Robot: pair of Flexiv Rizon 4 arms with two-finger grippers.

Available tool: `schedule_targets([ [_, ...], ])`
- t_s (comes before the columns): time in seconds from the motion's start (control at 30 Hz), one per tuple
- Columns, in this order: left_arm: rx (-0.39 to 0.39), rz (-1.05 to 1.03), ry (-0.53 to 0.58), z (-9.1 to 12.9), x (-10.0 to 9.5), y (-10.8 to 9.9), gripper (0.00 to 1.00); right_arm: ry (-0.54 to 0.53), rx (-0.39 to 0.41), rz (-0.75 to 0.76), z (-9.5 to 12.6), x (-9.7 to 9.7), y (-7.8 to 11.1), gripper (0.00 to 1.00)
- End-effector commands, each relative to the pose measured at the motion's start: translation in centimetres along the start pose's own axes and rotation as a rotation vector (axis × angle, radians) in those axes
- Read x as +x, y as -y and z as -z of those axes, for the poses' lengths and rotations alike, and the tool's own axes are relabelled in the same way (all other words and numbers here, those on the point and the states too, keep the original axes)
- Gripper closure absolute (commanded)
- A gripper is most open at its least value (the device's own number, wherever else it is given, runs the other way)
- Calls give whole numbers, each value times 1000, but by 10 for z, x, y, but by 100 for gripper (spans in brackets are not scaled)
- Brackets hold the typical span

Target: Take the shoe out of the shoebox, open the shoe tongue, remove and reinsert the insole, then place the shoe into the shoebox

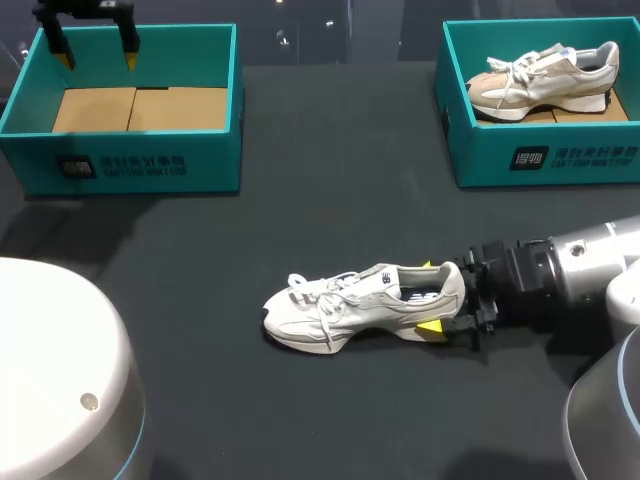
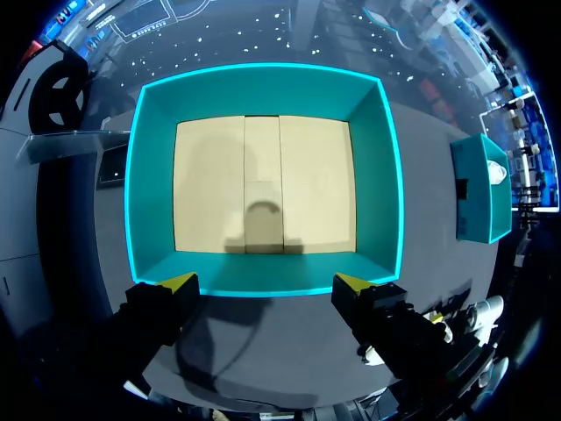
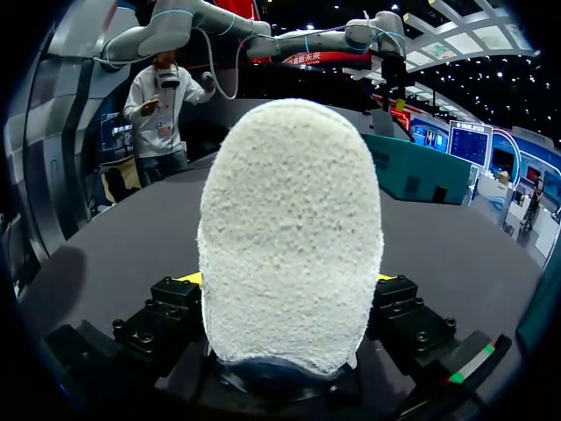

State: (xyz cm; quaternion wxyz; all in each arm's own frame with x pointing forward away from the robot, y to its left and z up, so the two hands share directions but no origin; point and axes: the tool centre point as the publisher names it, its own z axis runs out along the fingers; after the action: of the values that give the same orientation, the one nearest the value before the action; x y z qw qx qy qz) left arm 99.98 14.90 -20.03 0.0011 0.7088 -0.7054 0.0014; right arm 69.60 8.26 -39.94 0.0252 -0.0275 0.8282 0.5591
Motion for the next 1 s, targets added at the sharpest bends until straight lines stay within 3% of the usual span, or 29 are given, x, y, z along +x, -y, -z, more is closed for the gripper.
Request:
schedule_targets([
  [0.03,18,79,24,7,20,-15,0,2,3,0,0,1,-1,100],
  [0.4,67,93,43,26,112,-105,0,2,3,0,0,1,-1,100],
  [0.73,29,49,19,16,184,-165,0,2,3,0,0,1,-1,100],
  [1.0,29,49,19,16,184,-165,0,2,3,0,0,1,-1,100],
])
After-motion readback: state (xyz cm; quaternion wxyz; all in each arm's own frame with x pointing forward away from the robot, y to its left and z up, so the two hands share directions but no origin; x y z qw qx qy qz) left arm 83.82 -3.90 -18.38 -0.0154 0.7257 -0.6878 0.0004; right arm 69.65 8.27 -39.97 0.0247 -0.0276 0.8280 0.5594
